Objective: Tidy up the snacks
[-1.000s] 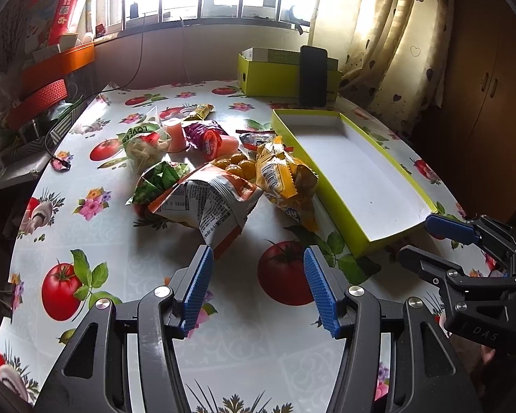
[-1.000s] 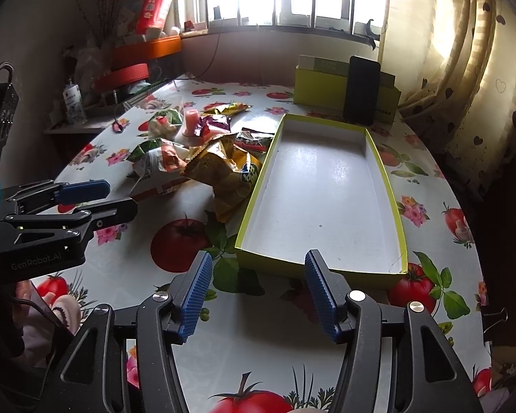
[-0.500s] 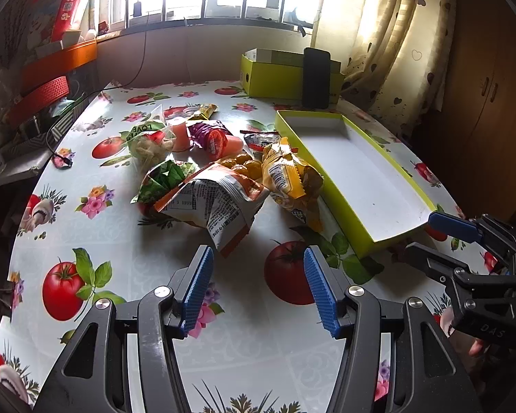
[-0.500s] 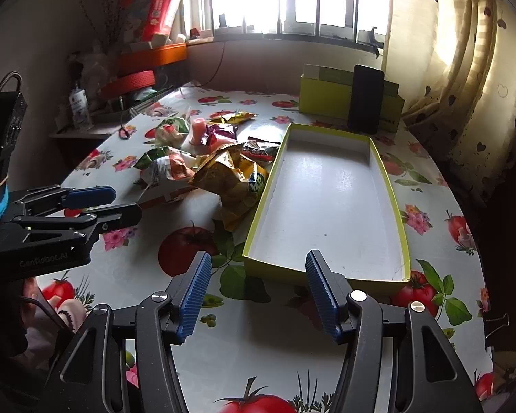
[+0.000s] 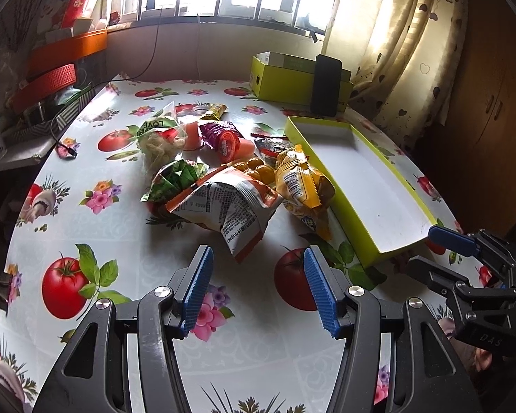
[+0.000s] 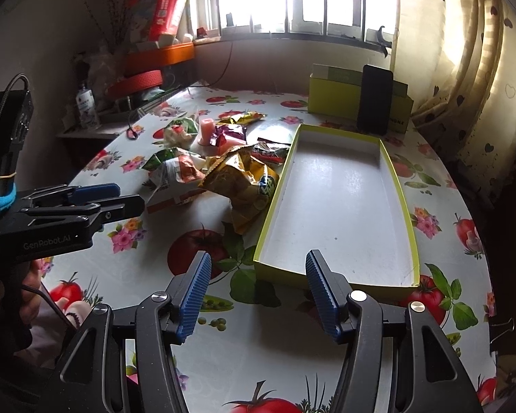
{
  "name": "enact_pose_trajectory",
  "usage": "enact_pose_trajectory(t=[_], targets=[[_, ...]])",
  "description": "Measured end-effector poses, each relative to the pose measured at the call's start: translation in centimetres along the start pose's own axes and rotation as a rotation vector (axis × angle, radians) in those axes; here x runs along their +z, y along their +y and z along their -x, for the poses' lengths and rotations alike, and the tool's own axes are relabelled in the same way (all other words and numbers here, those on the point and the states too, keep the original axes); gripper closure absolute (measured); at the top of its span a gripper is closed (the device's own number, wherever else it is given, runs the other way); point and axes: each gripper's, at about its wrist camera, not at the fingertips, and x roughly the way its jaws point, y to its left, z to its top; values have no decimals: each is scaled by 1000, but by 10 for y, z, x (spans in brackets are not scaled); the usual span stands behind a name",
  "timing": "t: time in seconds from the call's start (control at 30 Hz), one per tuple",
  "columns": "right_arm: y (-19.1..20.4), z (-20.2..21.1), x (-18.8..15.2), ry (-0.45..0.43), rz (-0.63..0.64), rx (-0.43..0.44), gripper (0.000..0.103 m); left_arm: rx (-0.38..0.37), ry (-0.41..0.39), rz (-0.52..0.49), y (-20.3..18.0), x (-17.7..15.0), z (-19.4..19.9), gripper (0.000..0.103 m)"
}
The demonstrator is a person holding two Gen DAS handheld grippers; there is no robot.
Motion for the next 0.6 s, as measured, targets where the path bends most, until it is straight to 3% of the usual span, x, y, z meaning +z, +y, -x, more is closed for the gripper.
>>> enact_pose_trajectory(t=[0.6], targets=[[9,-20,16,2,104,5,42,-12,18,60,18,6,-12,47]])
